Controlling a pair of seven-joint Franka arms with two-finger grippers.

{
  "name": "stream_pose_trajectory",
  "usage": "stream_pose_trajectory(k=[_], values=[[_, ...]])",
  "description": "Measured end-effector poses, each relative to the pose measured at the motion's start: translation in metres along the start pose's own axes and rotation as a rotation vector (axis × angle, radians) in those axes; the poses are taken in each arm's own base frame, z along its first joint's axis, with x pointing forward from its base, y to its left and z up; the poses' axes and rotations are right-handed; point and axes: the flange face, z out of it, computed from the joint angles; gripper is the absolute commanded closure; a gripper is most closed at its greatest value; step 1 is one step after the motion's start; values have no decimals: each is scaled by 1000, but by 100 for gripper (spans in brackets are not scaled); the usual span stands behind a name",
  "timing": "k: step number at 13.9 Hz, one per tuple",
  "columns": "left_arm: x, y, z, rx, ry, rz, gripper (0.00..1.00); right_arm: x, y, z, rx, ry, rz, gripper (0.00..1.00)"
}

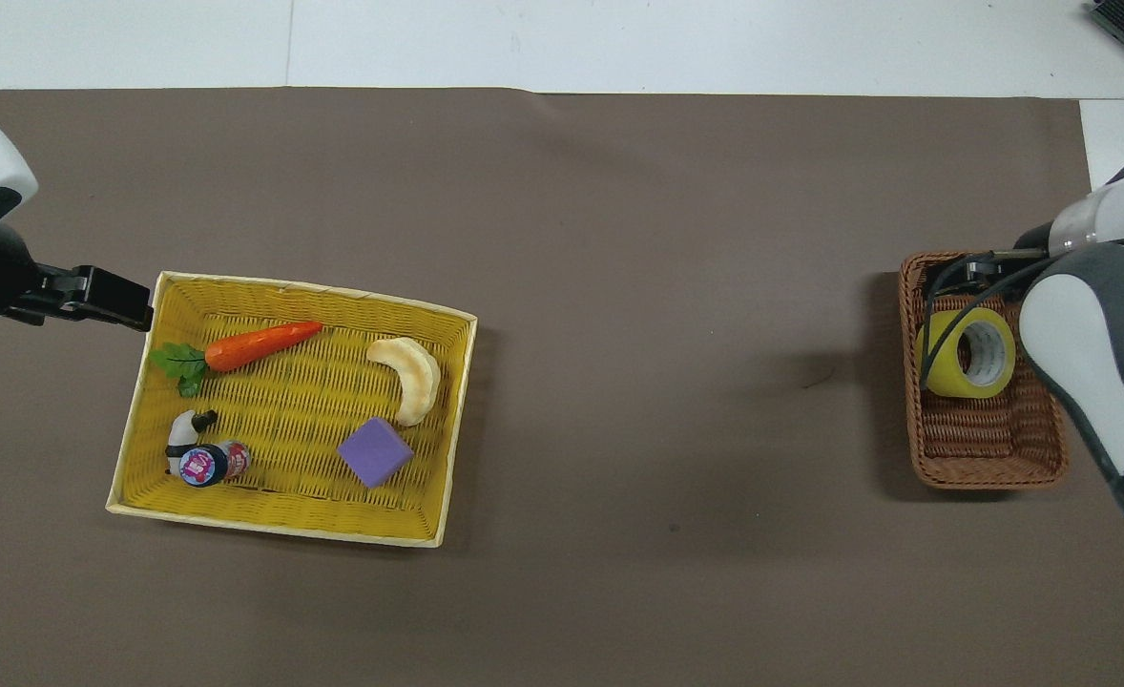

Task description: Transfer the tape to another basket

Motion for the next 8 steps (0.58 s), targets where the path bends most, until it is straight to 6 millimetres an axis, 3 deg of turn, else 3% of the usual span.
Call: stream_pose_trajectory(k=[5,6,8], values=[[0,0,0,0,0,-3,0,-40,-109,-52,-68,12,80,0],[0,0,0,0,0,-3,0,-49,-122,-66,-71,28,80,0],[0,0,0,0,0,-3,0,-64,-127,-104,-67,65,81,0]])
